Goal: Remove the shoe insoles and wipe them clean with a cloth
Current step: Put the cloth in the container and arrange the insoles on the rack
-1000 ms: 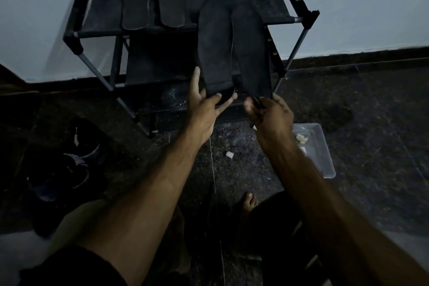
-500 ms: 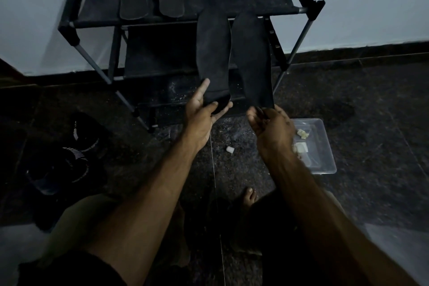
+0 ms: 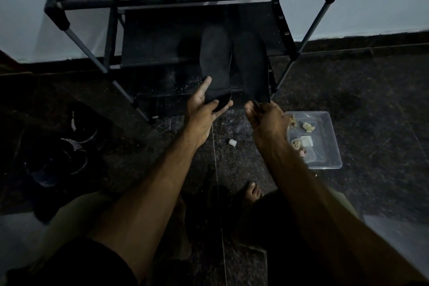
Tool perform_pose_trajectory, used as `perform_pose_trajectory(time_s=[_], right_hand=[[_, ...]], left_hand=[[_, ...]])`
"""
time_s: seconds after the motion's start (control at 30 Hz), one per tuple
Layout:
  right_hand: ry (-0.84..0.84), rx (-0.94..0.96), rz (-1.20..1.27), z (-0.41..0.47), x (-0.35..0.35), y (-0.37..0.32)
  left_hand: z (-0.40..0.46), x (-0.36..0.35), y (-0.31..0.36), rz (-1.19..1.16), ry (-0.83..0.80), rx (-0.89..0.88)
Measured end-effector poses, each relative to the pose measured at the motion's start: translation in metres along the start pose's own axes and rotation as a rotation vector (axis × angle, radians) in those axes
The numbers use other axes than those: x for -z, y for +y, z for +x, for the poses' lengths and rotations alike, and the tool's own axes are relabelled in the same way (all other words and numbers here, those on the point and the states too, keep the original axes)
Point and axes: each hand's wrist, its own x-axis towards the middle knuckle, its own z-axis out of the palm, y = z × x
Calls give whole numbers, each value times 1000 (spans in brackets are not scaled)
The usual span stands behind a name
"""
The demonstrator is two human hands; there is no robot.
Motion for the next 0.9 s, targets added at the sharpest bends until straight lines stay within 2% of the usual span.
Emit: perform_pose_trajectory(time_s=[0.4, 0.9], right_hand=[[61, -64, -38, 57, -11, 18], [-51, 15, -204, 123, -57, 9]], left_hand=[[50, 2, 3, 22, 51, 22], [131, 4, 11, 161, 11, -63]])
